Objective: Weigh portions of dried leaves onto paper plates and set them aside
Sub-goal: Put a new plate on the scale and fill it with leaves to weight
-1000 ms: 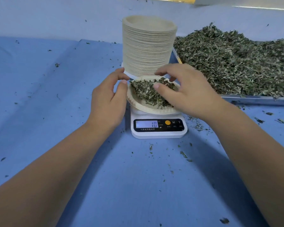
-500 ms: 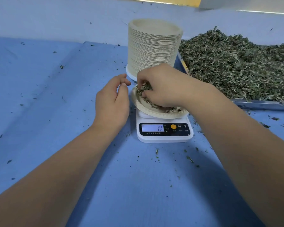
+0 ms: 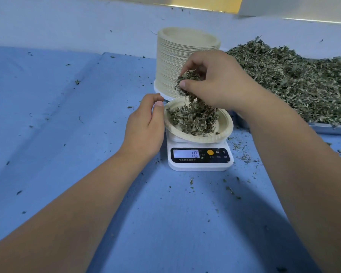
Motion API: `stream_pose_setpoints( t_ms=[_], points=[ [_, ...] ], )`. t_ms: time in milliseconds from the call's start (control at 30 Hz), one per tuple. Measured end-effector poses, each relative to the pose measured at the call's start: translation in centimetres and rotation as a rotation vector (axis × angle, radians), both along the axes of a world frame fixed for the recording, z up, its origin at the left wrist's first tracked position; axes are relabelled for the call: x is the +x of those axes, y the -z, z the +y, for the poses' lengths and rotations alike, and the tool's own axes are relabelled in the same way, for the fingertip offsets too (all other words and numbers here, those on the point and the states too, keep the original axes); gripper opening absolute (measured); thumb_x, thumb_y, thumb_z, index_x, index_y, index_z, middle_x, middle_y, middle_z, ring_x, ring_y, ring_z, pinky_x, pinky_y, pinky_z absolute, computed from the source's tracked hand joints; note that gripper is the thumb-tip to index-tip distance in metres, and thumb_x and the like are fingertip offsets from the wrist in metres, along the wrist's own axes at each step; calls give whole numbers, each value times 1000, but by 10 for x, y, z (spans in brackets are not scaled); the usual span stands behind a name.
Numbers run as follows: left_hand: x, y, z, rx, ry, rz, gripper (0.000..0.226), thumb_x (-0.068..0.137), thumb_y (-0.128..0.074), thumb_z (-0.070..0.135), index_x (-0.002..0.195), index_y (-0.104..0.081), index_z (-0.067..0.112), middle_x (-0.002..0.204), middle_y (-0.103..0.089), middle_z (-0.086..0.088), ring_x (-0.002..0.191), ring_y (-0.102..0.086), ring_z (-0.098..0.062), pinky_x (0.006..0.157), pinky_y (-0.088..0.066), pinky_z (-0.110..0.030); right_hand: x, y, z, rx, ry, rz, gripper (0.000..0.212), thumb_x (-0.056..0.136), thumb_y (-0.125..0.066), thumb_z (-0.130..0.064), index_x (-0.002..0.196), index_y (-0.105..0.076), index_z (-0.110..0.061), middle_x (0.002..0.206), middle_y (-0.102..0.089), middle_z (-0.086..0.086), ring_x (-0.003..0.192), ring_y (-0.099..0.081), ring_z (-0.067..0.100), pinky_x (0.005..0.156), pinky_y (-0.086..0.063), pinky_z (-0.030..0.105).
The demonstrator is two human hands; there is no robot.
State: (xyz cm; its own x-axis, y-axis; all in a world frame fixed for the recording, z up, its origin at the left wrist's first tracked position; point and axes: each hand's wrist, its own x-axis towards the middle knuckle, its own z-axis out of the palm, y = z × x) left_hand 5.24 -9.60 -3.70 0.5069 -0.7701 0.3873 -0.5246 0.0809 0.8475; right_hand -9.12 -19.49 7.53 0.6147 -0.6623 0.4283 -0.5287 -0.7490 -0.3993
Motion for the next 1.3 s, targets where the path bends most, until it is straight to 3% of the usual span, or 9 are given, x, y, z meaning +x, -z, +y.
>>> stream_pose_setpoints(
  t_ms=[100, 200, 267, 467, 800, 900, 967, 1133, 1300],
  points=[
    [-2, -2, 2, 19, 49, -22, 39, 101, -34, 44, 129, -59, 33, 71, -61, 25, 73, -55, 4, 68, -38, -6, -7, -1, -5, 176, 10, -248, 11, 87, -76, -26, 96, -72, -22, 67, -57, -12, 58, -49, 2, 58, -42, 20],
    [-6, -5, 3, 10, 107, -128, 51, 101, -32, 42, 143, -56, 27, 139, -59, 13, 123, -48, 5, 95, -22, 6, -13, 0, -7, 295, 30, -369, 12, 88, -76, -20, 97, -71, -15, 65, -54, 0, 57, -45, 12, 58, -38, 23],
    [-7, -6, 3, 19, 147, -193, 51, 102, -33, 39, 145, -56, 24, 157, -45, 6, 145, -33, -2, 106, -14, 1, -16, 3, -7, 298, 42, -369, 12, 88, -77, -20, 98, -72, -15, 63, -53, -2, 59, -45, 13, 61, -38, 25],
    [-8, -5, 5, 46, 186, -241, 53, 101, -32, 42, 146, -56, 26, 164, -34, 7, 154, -19, -5, 109, -10, -6, -27, 0, -8, 430, 50, -621, 12, 90, -76, -16, 100, -71, -12, 79, -68, 3, 77, -62, 14, 75, -51, 28],
    [-10, -4, 5, 59, 194, -222, 54, 102, -32, 44, 147, -54, 26, 164, -33, 9, 153, -19, -2, 116, -16, -20, -65, -12, -28, 545, 148, -860, 7, 92, -73, -16, 96, -67, -16, 96, -71, 5, 94, -72, 24, 78, -60, 41],
    [-10, -4, 6, 63, 192, -223, 54, 103, -31, 44, 148, -53, 25, 164, -33, 8, 154, -20, -5, 117, -16, -22, -86, -7, -42, 490, 284, -933, 8, 93, -72, -16, 99, -67, -15, 102, -72, 5, 95, -74, 21, 75, -63, 36],
    [-10, -4, 6, 64, 189, -216, 51, 105, -32, 42, 149, -53, 25, 165, -33, 8, 154, -20, -6, 118, -15, -23, -101, 6, -52, 432, 405, -843, 11, 95, -70, -16, 105, -66, -15, 103, -72, 1, 83, -74, 9, 72, -62, 29],
    [-10, -3, 4, 83, 176, -217, 42, 111, -36, 32, 150, -51, 25, 165, -32, 8, 152, -21, -2, 110, -10, -5, -119, 49, -61, 148, 502, -87, 21, 96, -66, -24, 117, -65, -23, 105, -65, -7, 89, -60, 13, 83, -49, 29],
    [-9, -3, 3, 87, 152, -109, 43, 111, -35, 35, 153, -46, 30, 166, -30, 12, 151, -21, 1, 116, -12, -13, -109, 60, -28, -115, 471, 11, 26, 97, -55, -29, 118, -67, -19, 105, -71, 4, 99, -61, 31, 93, -49, 48]
  ],
)
